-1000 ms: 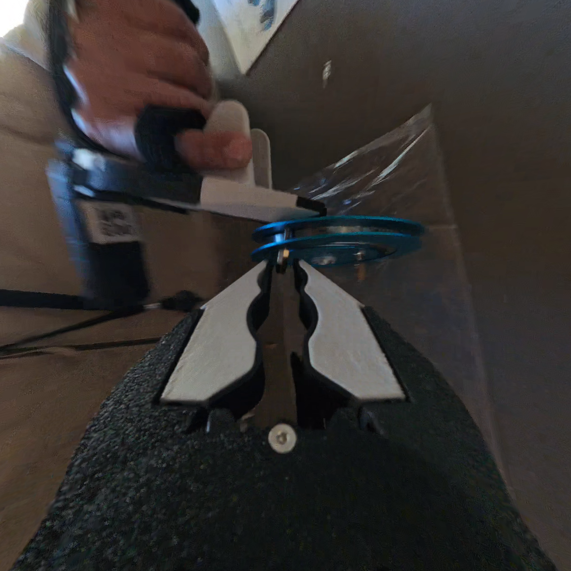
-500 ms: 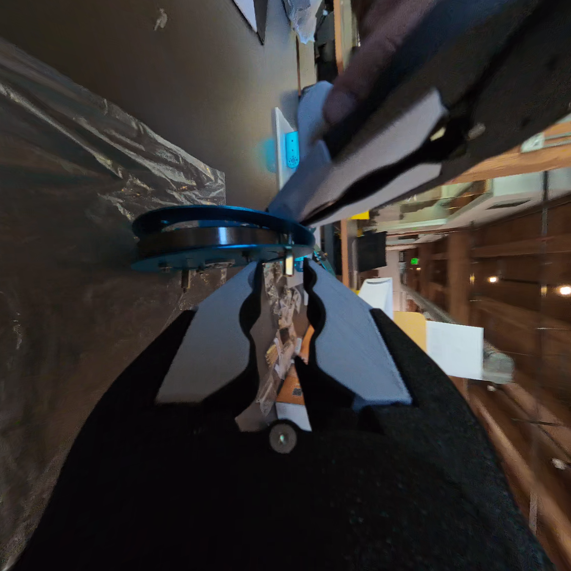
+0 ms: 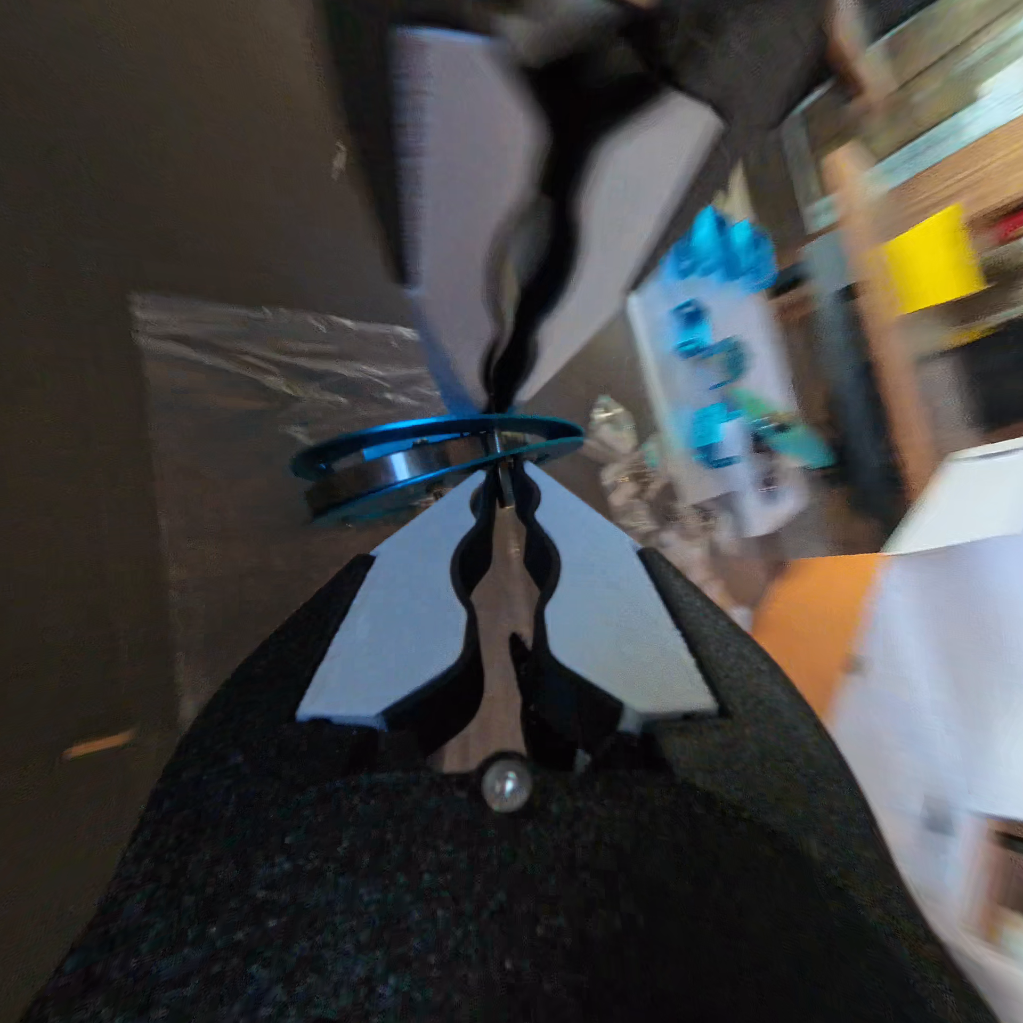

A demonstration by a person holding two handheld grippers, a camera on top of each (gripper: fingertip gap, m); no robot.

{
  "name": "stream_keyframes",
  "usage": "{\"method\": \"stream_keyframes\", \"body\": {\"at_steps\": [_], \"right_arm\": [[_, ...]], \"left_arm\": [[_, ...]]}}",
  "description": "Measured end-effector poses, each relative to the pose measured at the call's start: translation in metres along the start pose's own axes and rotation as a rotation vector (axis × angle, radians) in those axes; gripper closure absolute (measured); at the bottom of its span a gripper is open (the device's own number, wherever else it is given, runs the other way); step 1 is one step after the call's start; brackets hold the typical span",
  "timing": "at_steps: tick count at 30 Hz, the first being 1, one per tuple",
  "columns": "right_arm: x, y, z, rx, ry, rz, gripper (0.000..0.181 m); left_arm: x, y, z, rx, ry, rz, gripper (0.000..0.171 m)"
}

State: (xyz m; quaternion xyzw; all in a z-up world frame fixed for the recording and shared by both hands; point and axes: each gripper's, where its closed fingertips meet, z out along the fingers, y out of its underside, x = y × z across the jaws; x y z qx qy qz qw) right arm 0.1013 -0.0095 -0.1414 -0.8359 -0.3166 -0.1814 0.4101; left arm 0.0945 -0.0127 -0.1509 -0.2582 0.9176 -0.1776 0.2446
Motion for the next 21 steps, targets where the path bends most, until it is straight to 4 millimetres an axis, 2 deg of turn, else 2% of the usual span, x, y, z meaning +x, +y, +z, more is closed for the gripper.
{"method": "stream_keyframes", "body": {"at_steps": [2, 6, 8, 10, 12, 16, 19, 21], "right_arm": [[-0.002, 0.002, 0.000, 0.013, -0.213, 0.218, 0.176], [-0.019, -0.001, -0.009, -0.060, -0.722, 0.643, 0.178], [-0.026, -0.002, -0.017, -0.164, -0.994, 0.873, 0.178], [-0.029, -0.007, -0.025, -0.242, -1.306, 1.180, 0.178], [-0.032, -0.008, -0.027, -0.277, -1.478, 1.308, 0.178], [-0.032, -0.008, -0.025, -0.265, -1.352, 1.163, 0.177], [-0.032, -0.004, -0.023, -0.209, -1.149, 0.932, 0.176], [-0.030, -0.003, -0.021, -0.163, -0.945, 0.728, 0.169]], "left_arm": [[-0.006, -0.001, 0.001, -0.014, -0.211, 0.132, 0.170], [-0.015, -0.003, -0.003, -0.150, -0.689, 0.538, 0.171], [-0.013, -0.008, -0.005, -0.171, -0.843, 0.682, 0.171], [-0.013, -0.010, -0.007, -0.183, -0.954, 0.753, 0.171], [-0.013, -0.011, -0.008, -0.188, -1.005, 0.772, 0.171], [-0.015, -0.009, -0.007, -0.153, -0.934, 0.673, 0.171], [-0.014, -0.007, -0.002, -0.098, -0.737, 0.510, 0.170], [-0.012, -0.005, 0.000, -0.085, -0.586, 0.417, 0.169]]}}
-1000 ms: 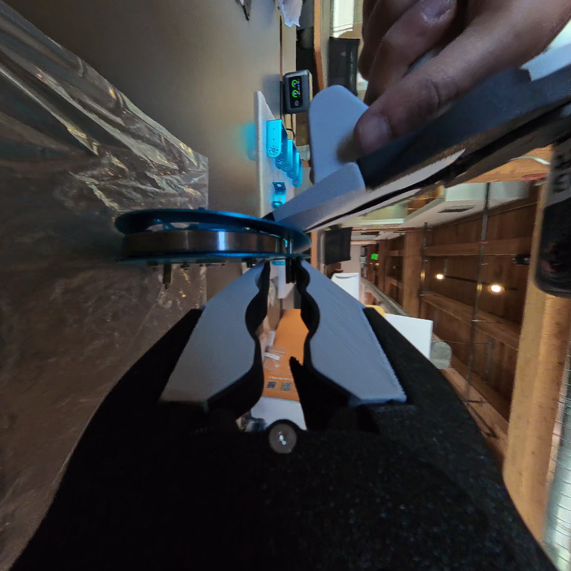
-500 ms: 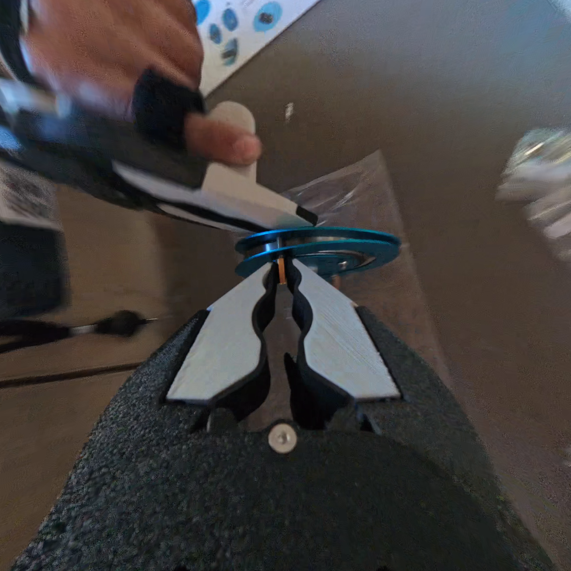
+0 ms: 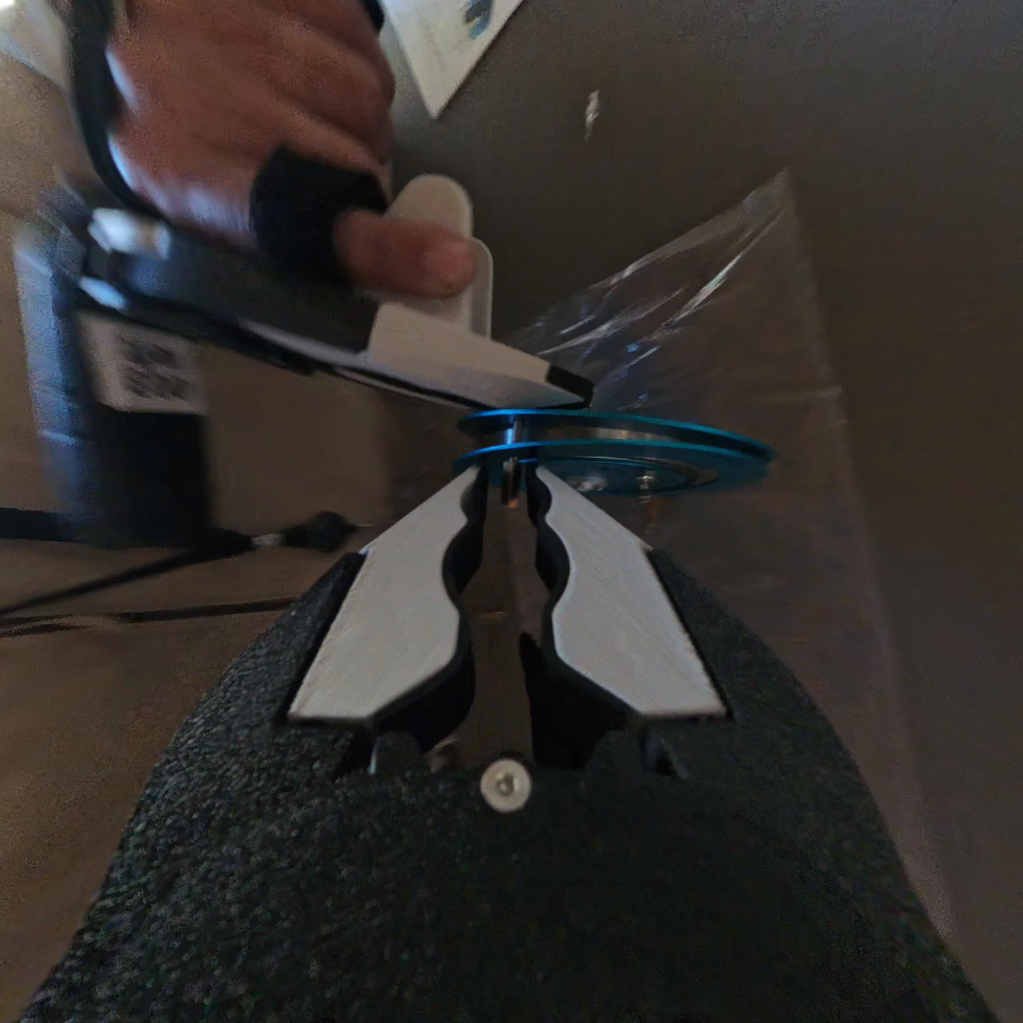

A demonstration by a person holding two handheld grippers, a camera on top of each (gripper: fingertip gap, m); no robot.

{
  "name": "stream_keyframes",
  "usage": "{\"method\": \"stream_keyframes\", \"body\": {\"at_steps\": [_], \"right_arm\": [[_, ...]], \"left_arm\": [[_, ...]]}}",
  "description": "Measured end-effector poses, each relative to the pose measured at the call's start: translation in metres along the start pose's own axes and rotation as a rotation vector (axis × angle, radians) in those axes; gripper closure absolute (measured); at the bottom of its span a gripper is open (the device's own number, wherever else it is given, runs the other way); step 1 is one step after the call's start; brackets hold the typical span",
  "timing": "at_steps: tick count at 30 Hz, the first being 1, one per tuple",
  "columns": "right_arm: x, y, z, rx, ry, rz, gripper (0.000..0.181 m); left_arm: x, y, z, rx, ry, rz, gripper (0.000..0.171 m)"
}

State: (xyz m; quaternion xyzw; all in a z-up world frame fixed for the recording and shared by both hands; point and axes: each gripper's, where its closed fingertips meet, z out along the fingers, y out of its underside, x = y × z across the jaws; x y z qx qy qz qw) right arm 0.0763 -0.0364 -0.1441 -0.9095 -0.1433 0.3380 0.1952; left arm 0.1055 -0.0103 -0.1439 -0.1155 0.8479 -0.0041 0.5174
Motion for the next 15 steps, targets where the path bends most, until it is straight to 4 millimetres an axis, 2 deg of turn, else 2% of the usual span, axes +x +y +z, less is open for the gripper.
{"method": "stream_keyframes", "body": {"at_steps": [2, 4, 7, 10, 14, 15], "right_arm": [[0.007, -0.001, -0.002, 0.021, 0.265, -0.202, 0.152], [0.013, -0.006, -0.008, 0.064, 0.529, -0.396, 0.152], [0.010, -0.006, -0.009, 0.088, 0.791, -0.632, 0.150], [0.012, -0.001, -0.007, 0.062, 0.999, -0.836, 0.156], [0.019, -0.002, -0.012, 0.009, 1.231, -1.055, 0.164], [0.019, -0.006, -0.017, 0.006, 1.296, -1.103, 0.174]], "left_arm": [[0.004, 0.000, -0.001, 0.019, 0.138, -0.075, 0.169], [0.008, -0.001, -0.002, 0.037, 0.271, -0.152, 0.169], [0.015, -0.006, -0.006, 0.084, 0.468, -0.253, 0.169], [0.019, -0.011, -0.011, 0.134, 0.636, -0.352, 0.169], [0.017, -0.012, -0.008, 0.152, 0.734, -0.462, 0.169], [0.017, -0.012, -0.007, 0.161, 0.742, -0.479, 0.169]]}}
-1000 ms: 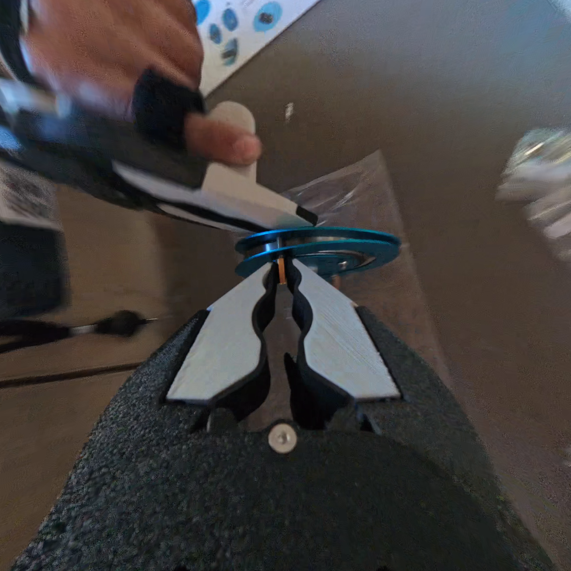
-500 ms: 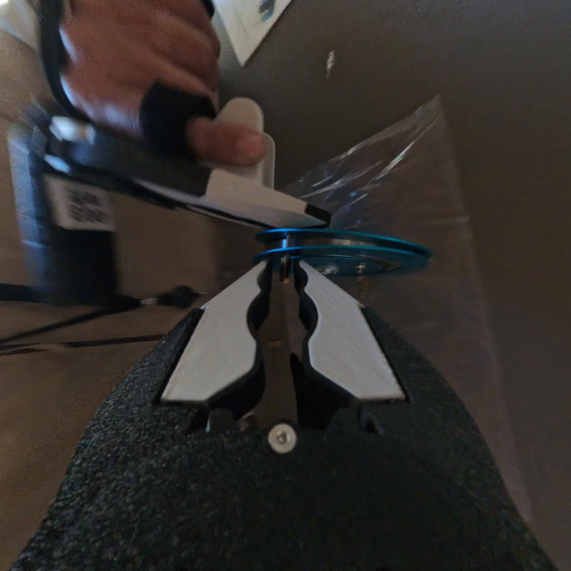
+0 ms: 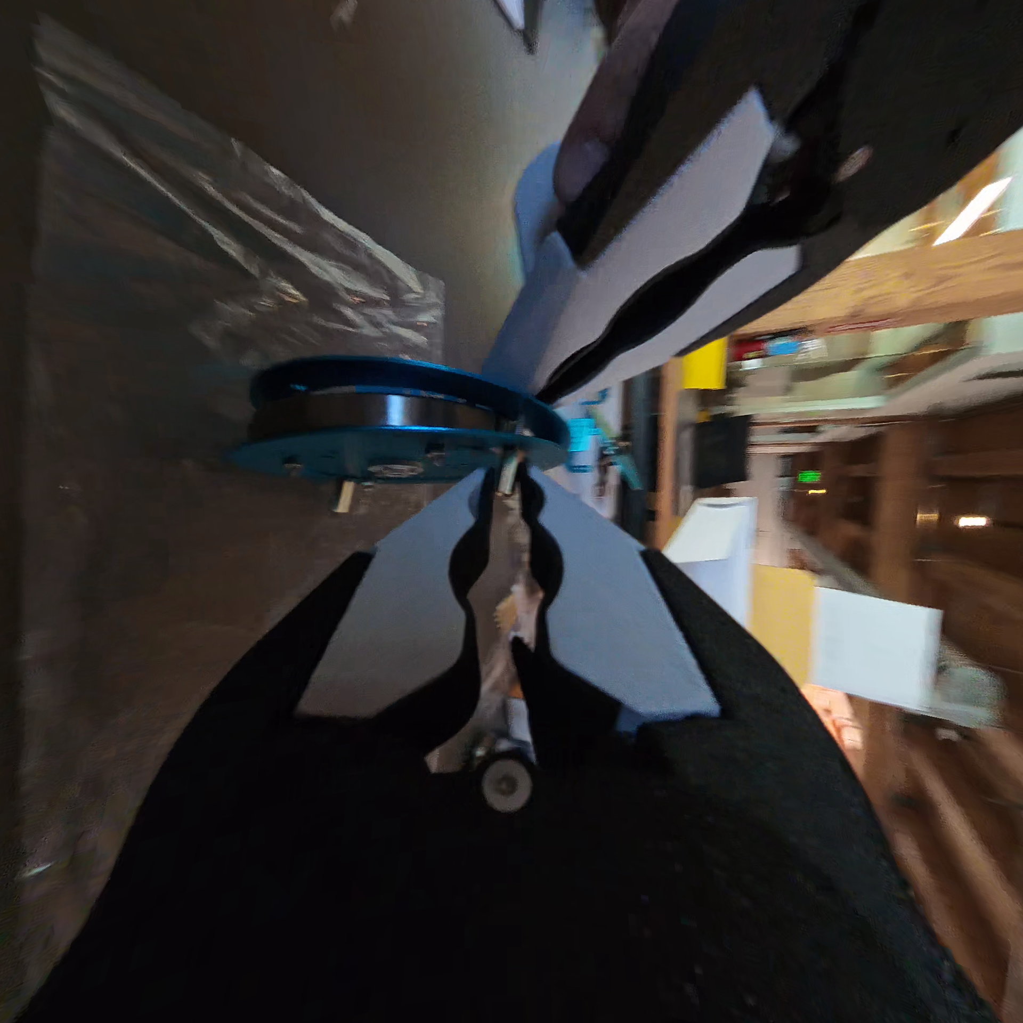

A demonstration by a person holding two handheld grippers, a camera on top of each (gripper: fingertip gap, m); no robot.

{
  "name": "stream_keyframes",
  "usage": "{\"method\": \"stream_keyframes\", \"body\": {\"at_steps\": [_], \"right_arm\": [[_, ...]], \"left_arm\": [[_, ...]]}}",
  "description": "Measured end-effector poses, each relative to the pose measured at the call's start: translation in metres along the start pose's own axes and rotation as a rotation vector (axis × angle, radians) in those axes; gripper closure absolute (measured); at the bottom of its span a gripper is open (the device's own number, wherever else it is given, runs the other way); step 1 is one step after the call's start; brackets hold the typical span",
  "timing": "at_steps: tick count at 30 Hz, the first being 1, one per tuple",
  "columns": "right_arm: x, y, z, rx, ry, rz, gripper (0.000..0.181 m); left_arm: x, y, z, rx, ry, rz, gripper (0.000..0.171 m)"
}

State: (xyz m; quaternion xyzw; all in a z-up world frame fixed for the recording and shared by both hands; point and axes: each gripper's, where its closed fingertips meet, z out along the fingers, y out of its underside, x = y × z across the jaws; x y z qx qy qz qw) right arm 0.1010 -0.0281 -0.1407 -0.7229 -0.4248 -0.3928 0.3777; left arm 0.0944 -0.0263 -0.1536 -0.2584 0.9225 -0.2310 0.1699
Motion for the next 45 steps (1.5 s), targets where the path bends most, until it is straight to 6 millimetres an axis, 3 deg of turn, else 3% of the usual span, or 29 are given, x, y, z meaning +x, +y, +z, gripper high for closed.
{"method": "stream_keyframes", "body": {"at_steps": [3, 5, 7, 13, 15, 17, 21, 24, 28, 32, 37, 42, 45], "right_arm": [[0.003, 0.002, -0.001, -0.004, 0.006, -0.048, 0.176], [-0.002, -0.001, -0.004, 0.019, -0.147, 0.099, 0.177], [-0.009, -0.003, -0.010, 0.033, -0.435, 0.414, 0.178], [-0.014, -0.007, -0.020, 0.000, -1.303, 1.348, 0.179], [-0.016, -0.014, -0.031, -0.040, -1.678, 1.652, 0.178], [-0.018, -0.022, -0.038, -0.044, -1.894, 1.800, 0.179], [-0.020, -0.022, -0.036, -0.054, -1.730, 1.664, 0.178], [-0.018, -0.018, -0.029, -0.027, -1.581, 1.597, 0.177], [-0.022, -0.011, -0.025, 0.009, -1.245, 1.252, 0.177], [-0.019, -0.004, -0.020, 0.074, -0.970, 0.943, 0.177], [-0.012, 0.002, -0.011, 0.193, -0.779, 0.843, 0.177], [-0.010, 0.001, -0.011, 0.341, -0.570, 0.618, 0.177], [-0.009, -0.004, -0.009, 0.357, -0.424, 0.462, 0.177]], "left_arm": [[-0.001, -0.001, 0.002, 0.004, -0.067, 0.064, 0.169], [-0.001, -0.001, 0.002, -0.011, -0.174, 0.184, 0.170], [0.000, -0.003, 0.003, -0.028, -0.323, 0.313, 0.170], [-0.018, -0.012, -0.007, -0.231, -1.053, 0.858, 0.171], [-0.019, -0.015, -0.011, -0.255, -1.199, 0.934, 0.171], [-0.020, -0.017, -0.012, -0.264, -1.232, 0.941, 0.171], [-0.020, -0.013, -0.012, -0.243, -1.199, 0.888, 0.171], [-0.020, -0.011, -0.010, -0.230, -1.065, 0.803, 0.170], [-0.012, -0.011, -0.006, -0.133, -0.843, 0.697, 0.169], [-0.007, -0.006, -0.006, 0.022, -0.716, 0.496, 0.165], [-0.005, 0.008, -0.007, 0.276, -0.519, 0.155, 0.156], [0.003, -0.014, -0.028, 0.759, -0.147, -0.312, 0.157], [0.009, -0.016, -0.030, 0.789, -0.088, -0.337, 0.157]]}}
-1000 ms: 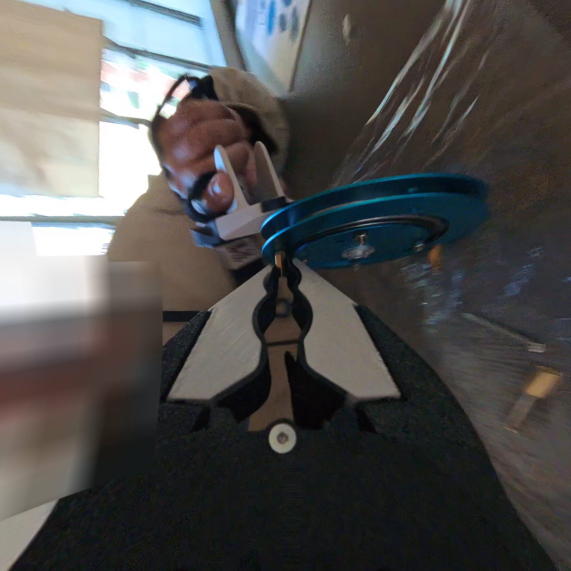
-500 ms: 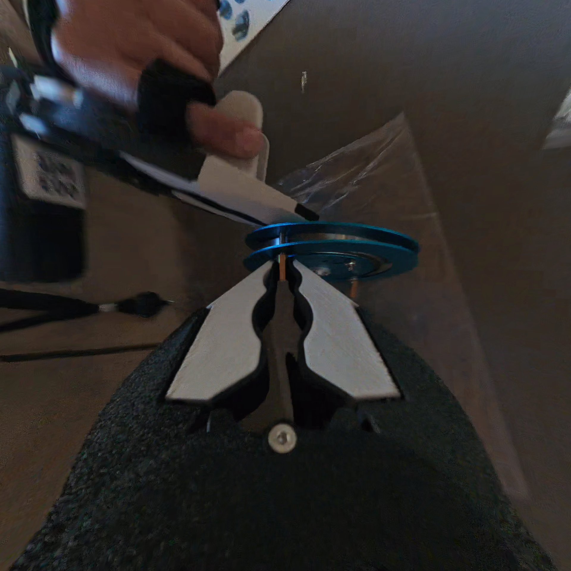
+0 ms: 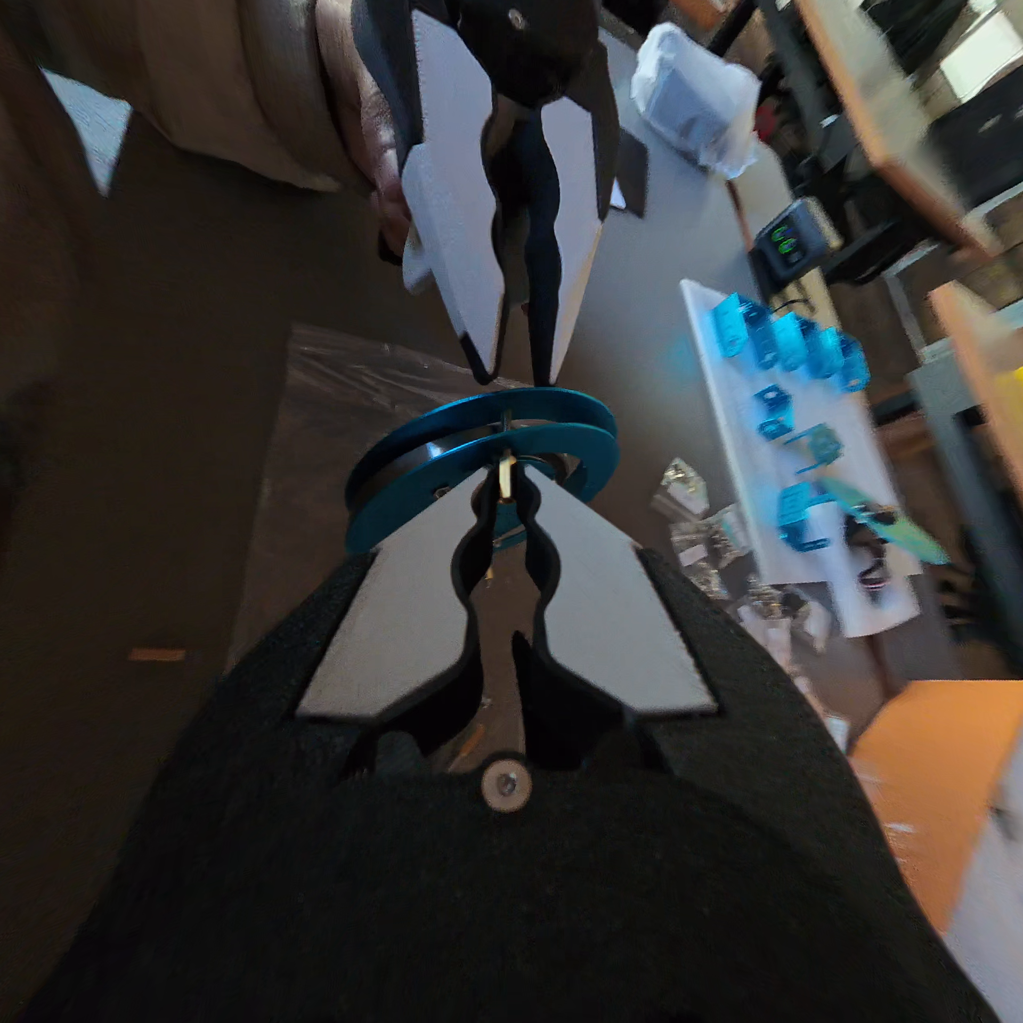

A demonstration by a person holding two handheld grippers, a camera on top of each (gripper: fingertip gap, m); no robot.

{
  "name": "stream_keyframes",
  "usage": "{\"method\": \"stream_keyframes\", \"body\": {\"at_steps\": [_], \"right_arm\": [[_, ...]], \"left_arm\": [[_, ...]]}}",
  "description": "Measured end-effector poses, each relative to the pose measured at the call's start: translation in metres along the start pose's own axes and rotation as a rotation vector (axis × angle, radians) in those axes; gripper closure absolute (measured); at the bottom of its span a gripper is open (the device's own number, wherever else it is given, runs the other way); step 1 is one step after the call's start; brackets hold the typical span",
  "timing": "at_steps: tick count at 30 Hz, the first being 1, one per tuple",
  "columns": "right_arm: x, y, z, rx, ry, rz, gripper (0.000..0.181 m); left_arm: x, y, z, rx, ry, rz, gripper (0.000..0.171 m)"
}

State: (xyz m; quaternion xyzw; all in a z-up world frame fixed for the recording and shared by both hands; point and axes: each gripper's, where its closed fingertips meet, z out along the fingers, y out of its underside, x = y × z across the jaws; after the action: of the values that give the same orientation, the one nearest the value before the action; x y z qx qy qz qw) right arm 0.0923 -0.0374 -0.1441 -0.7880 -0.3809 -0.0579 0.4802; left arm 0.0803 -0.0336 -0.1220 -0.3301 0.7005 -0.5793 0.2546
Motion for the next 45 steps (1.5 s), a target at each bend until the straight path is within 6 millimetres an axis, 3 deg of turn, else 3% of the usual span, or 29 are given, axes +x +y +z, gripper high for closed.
{"method": "stream_keyframes", "body": {"at_steps": [3, 8, 15, 22, 33, 37, 45], "right_arm": [[0.003, -0.001, 0.002, 0.005, 0.098, -0.099, 0.177], [0.004, -0.003, 0.002, 0.009, 0.199, -0.254, 0.177], [0.011, -0.007, -0.001, 0.045, 0.416, -0.729, 0.177], [0.012, -0.011, -0.004, 0.045, 0.526, -0.991, 0.177], [0.010, -0.007, -0.004, 0.129, 0.441, -0.786, 0.177], [0.010, -0.007, -0.004, 0.132, 0.470, -0.796, 0.177], [0.021, -0.002, -0.003, 0.138, 0.476, -0.638, 0.177]], "left_arm": [[0.000, 0.013, 0.001, -0.038, 0.028, -0.047, 0.154], [-0.002, 0.014, 0.004, -0.022, 0.037, -0.088, 0.159], [0.003, 0.015, 0.006, -0.009, 0.056, -0.102, 0.163], [0.005, 0.014, 0.006, 0.028, 0.126, -0.205, 0.161], [0.007, 0.012, 0.010, 0.064, 0.135, -0.221, 0.163], [0.010, 0.013, 0.010, 0.064, 0.145, -0.234, 0.168], [-0.004, 0.009, 0.014, 0.102, 0.035, -0.339, 0.169]]}}
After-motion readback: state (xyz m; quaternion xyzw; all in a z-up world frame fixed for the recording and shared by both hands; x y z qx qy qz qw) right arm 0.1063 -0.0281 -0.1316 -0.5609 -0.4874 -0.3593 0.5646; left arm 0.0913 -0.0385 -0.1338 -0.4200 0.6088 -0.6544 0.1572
